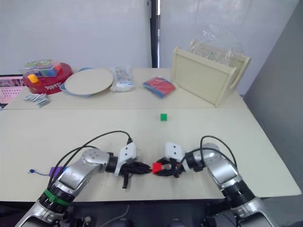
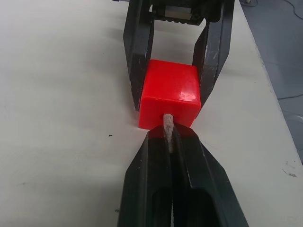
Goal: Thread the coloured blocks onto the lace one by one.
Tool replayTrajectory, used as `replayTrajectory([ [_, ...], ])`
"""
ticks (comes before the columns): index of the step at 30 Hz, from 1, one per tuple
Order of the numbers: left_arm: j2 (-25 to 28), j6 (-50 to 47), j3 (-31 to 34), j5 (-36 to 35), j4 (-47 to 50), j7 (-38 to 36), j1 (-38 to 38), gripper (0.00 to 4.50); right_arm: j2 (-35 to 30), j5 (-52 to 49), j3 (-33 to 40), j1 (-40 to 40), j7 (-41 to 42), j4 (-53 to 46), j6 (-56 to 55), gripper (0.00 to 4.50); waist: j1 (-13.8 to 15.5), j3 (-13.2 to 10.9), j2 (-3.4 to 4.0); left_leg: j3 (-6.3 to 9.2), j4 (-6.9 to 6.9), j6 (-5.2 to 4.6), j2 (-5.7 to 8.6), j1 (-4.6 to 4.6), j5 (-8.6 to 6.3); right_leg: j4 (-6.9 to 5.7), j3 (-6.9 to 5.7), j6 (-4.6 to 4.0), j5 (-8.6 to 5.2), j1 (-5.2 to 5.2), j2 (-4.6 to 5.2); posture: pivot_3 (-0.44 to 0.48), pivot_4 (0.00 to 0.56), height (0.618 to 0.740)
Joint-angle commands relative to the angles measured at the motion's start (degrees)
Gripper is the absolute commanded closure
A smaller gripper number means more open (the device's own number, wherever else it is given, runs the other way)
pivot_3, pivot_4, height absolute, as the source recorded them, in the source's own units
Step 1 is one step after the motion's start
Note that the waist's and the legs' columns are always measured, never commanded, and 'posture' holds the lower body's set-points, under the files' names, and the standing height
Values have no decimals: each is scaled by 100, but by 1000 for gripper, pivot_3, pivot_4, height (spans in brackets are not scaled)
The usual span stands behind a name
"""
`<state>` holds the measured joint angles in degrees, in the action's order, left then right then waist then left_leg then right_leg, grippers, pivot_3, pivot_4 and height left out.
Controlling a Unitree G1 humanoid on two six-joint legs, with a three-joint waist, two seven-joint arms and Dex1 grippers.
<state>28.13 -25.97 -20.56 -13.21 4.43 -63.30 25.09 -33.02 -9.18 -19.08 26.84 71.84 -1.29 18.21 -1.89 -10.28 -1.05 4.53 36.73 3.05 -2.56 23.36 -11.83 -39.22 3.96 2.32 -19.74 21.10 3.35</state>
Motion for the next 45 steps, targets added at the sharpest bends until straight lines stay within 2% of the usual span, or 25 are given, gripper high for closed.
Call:
replayTrajectory([
  [1, -366, 278, -277, -10, 133, -119, 318, 4500, 184, -34, -118, -59, -182, -255, 142, 3342, 38, 0, 0, 0, 2, 0, 1, -1, 0, 0, 0, 1, 0, -2, 0, 0, 150, 740],
  [6, -155, 402, -183, 269, -26, -185, 293, 4500, 157, 64, -151, -146, -287, -340, 298, 3342, 70, 1, 0, 0, 6, 0, 1, -12, 0, 0, 1, 4, 2, -10, 0, 0, 150, 740],
  [7, -62, 428, -120, 297, 4, -202, 258, 3791, 133, 90, -145, -165, -313, -341, 309, 3342, 66, 1, -1, 0, 6, 0, 1, -12, 0, -1, 1, 4, 2, -11, 0, 0, 150, 740],
  [10, 196, 505, -5, 451, 115, -133, 158, 2835, 73, 130, -127, -217, -347, -336, 299, 3342, 4, 1, -1, 0, 5, -1, -1, -13, 0, -1, 2, 4, 2, -10, -3, 0, 150, 740],
  [12, 395, 147, 266, 163, 391, -166, 29, 2212, 21, 151, -111, -258, -350, -331, 290, 3342, -49, 1, -1, 1, 3, -1, -5, -14, -1, -4, 1, 4, 2, -10, -6, 0, 150, 740],
  [17, 850, -325, 732, -234, 929, -147, -414, 2212, -50, 161, -116, -292, -388, -341, 297, 3342, -70, 1, -1, 2, 0, -3, -8, -14, -2, -3, 1, 4, 2, -9, -7, 0, 150, 740],
  [23, 1106, -272, 755, -125, 1035, -24, -886, 2212, -58, 154, -121, -256, -381, -331, 303, 3342, -55, 1, -1, 1, 0, -3, -7, -14, -2, -1, 1, 4, 2, -10, -7, 0, 150, 740],
  [26, 1036, -211, 697, -51, 939, 100, -912, 2212, -53, 138, -122, -225, -367, -342, 323, 3342, -53, 1, 0, 1, 0, -3, -7, -15, -2, -1, 1, 4, 2, -10, -7, 0, 150, 740],
  [33, 914, 38, 527, 72, 714, 159, -940, 4329, -70, 141, -124, -207, -349, -352, 308, 3342, -51, 2, 0, 1, 0, -4, -7, -15, -3, 0, 1, 4, 2, -10, -6, 0, 150, 740],
  [34, 894, 48, 512, 68, 710, 160, -932, 4470, -75, 142, -123, -209, -351, -356, 313, 3342, -52, 2, 0, 1, 0, -5, -7, -15, -3, 0, 1, 4, 2, -10, -6, 0, 150, 740],
  [40, 720, 190, 371, 138, 569, 159, -735, 4470, -114, 122, -109, -258, -376, -440, 366, 3342, -33, 2, 0, 1, 0, -5, -6, -14, -3, 1, 1, 4, 2, -11, -5, 0, 150, 740],
  [45, 322, 240, 110, 175, 433, 143, -269, 4470, -118, 116, -111, -294, -421, -488, 410, 3342, -18, 3, -2, 1, 1, -5, -3, -11, -3, 3, 0, 4, 2, -12, -3, 0, 150, 740],
])
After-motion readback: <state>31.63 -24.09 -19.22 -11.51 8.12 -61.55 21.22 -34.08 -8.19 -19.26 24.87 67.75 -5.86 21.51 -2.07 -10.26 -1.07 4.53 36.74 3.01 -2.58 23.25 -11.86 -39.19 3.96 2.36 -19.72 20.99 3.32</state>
